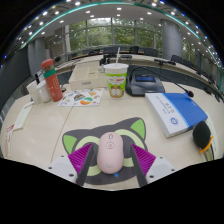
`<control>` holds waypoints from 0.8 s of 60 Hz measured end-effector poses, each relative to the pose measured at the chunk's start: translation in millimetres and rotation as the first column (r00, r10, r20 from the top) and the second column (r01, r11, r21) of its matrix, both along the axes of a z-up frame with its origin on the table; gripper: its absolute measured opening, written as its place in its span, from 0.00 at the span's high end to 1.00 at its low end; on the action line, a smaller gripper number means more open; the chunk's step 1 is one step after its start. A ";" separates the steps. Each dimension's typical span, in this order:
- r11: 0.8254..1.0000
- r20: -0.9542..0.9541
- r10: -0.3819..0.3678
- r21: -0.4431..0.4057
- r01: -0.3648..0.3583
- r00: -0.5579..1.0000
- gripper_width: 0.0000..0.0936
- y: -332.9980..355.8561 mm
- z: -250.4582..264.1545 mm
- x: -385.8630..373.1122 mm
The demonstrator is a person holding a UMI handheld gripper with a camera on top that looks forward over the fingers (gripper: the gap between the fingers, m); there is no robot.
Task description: Arrange mouse
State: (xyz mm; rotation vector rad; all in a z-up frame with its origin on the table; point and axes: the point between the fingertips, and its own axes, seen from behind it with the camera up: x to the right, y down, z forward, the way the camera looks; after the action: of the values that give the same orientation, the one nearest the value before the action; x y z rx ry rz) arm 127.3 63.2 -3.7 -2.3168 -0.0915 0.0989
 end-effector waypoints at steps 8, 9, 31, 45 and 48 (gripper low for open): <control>0.999 0.006 -0.038 0.004 0.038 0.999 0.08 -22.2 39.1 4.2; 0.999 0.004 -0.039 0.004 0.039 0.999 0.08 -26.6 46.4 4.0; 0.989 0.072 -0.119 0.101 0.111 0.990 0.09 -180.3 183.2 -17.9; 0.984 0.084 -0.119 0.145 0.106 0.989 0.09 -273.5 224.2 -39.7; 0.983 0.094 -0.113 0.158 0.098 0.989 0.09 -285.4 229.9 -42.6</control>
State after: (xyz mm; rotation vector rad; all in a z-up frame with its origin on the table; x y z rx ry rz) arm 84.7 -222.2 226.2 -2.1682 -0.0267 -0.0783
